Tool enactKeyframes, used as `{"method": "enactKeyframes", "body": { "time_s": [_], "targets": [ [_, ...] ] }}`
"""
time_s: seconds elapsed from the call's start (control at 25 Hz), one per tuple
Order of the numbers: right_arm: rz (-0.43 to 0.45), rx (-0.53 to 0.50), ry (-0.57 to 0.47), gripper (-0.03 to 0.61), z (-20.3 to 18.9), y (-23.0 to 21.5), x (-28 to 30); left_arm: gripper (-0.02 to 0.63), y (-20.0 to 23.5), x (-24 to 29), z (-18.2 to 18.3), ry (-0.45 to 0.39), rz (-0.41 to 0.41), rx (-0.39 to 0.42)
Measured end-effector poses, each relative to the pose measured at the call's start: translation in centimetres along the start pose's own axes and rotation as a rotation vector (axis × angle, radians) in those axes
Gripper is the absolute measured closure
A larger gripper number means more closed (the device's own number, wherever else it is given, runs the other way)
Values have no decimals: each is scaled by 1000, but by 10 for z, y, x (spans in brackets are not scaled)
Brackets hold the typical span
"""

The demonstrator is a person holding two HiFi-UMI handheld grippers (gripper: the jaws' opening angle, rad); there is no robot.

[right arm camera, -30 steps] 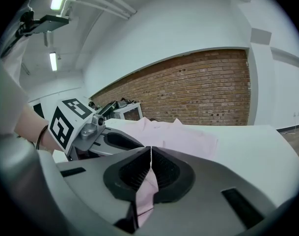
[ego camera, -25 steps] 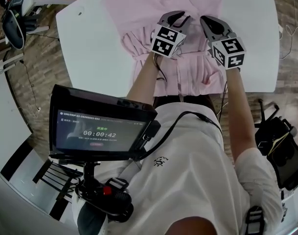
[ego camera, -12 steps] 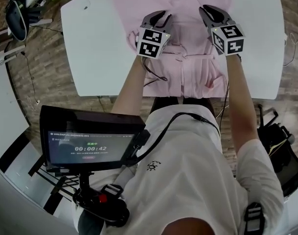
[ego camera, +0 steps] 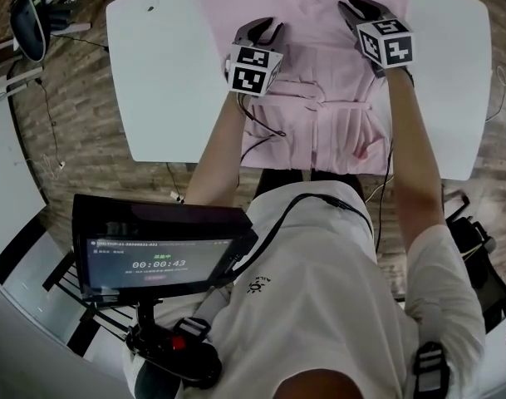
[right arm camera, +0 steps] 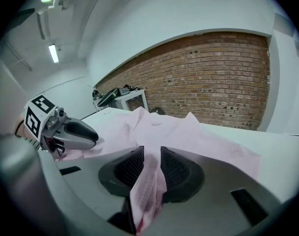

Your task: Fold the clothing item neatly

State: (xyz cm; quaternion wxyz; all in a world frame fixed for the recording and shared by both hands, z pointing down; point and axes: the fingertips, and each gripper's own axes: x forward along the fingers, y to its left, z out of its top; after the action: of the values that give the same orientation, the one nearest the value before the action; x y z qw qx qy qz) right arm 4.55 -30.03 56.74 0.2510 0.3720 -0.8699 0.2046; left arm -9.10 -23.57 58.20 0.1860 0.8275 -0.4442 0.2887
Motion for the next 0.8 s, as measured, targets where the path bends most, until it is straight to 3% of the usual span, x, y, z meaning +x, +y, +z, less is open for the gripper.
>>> {"method": "enactKeyframes", "body": {
  "time_s": [0.24, 0.32, 0.44, 0.56, 0.68, 0.8],
  "targets": [
    [10, 7, 100, 496, -14, -3, 5, 541, -14, 0, -12, 26, -21, -13],
    [11, -6, 99, 555, -15, -2, 1, 543, -17, 0, -13, 27, -22, -14],
    [-7, 1, 60, 557, -8, -6, -12, 542, -19, 0, -12, 21, -21, -26],
    [-79, -1, -9, 558, 7, -18, -34, 543, -20, -2, -11, 14, -20, -41],
    [-205, -28, -69, 558, 21, -38, -61, 543, -17, -4, -10, -1, -18, -83],
    [-308, -65, -33, 558, 15, -58, -72, 543, -12, -7, -8, -15, -14, -127]
  ]
}}
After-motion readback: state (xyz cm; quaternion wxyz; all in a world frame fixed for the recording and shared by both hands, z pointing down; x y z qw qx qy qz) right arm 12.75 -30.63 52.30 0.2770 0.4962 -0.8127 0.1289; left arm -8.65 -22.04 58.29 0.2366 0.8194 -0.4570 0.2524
